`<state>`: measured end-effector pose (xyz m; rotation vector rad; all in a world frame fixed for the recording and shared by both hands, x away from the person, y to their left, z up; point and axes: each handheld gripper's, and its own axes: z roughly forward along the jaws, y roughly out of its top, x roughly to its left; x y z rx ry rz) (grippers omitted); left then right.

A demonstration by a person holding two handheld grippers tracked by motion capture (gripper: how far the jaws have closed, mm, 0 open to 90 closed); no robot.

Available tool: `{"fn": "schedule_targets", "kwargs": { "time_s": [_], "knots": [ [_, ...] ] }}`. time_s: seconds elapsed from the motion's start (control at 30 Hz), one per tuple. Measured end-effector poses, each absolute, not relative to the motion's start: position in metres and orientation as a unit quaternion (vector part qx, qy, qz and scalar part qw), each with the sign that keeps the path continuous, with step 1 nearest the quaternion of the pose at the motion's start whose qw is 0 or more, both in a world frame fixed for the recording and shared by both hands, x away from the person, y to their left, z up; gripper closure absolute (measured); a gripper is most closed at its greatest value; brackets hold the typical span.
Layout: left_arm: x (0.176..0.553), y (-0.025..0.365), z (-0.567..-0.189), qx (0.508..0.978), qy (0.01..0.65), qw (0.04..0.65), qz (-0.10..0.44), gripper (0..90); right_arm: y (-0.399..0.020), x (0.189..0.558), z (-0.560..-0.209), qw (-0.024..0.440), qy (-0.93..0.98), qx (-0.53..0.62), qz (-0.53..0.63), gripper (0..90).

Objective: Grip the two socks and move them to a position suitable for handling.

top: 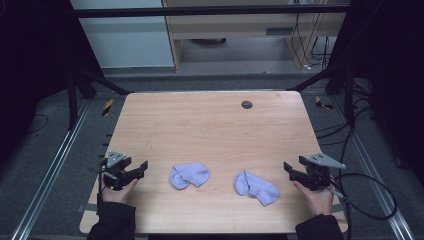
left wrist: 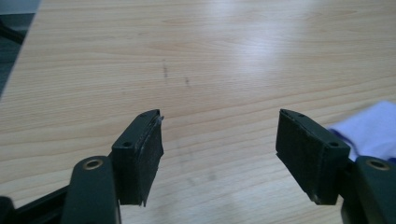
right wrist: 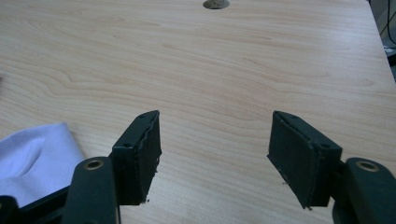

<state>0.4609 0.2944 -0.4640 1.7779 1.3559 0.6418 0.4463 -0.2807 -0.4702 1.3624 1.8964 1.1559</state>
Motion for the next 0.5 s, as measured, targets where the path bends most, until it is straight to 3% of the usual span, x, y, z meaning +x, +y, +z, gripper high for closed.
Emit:
{"fn": "schedule_targets", "kwargs": {
  "time_s": [0.13, 0.33, 0.5],
  "knots": [
    [0.46, 0.285, -0.46, 0.701, 0.53, 0.408, 0.249, 33.1, -0.279, 0.442, -0.469, 0.258, 0.703, 0.504, 0.431, 33.8],
    [0.453, 0.272, -0.455, 0.705, 0.516, 0.416, 0.25, 34.4, -0.271, 0.435, -0.464, 0.264, 0.713, 0.486, 0.43, 42.5],
    [0.45, 0.258, -0.45, 0.706, 0.504, 0.428, 0.255, 34.8, -0.264, 0.432, -0.458, 0.272, 0.717, 0.478, 0.428, 43.7]
  ]
}}
